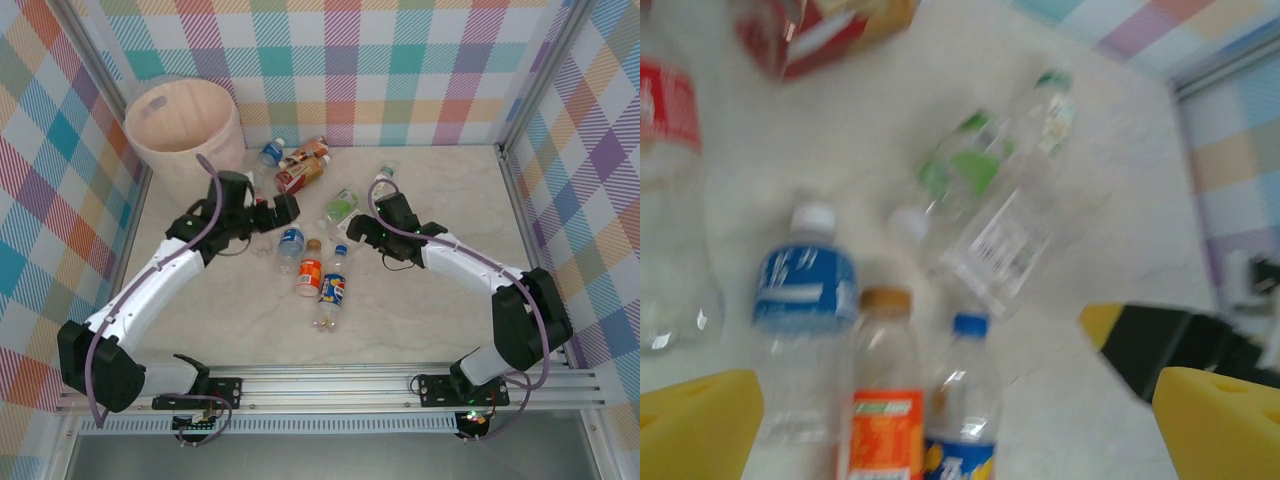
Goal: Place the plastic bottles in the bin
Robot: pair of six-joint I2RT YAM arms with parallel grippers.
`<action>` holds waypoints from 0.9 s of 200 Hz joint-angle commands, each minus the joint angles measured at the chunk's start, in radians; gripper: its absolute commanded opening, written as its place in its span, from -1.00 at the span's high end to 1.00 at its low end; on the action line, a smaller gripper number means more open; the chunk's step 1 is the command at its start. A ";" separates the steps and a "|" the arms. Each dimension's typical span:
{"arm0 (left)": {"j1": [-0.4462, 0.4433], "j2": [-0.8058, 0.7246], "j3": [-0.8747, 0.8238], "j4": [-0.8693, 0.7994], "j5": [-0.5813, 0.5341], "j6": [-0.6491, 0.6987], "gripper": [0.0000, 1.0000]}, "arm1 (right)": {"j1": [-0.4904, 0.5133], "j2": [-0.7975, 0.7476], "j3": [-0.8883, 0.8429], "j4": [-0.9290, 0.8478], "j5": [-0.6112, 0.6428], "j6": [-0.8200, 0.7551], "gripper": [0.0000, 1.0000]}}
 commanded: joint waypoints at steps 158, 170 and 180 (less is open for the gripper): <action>-0.055 0.380 0.023 -0.087 -0.087 0.066 -0.83 | -0.003 -0.042 -0.053 0.023 -0.043 0.014 -0.99; -0.055 0.384 0.006 -0.079 -0.100 0.052 -0.84 | -0.003 -0.042 -0.056 0.027 -0.043 0.016 -0.99; -0.055 0.387 -0.011 -0.056 -0.084 0.041 -0.83 | -0.004 -0.040 -0.057 0.029 -0.043 0.015 -0.99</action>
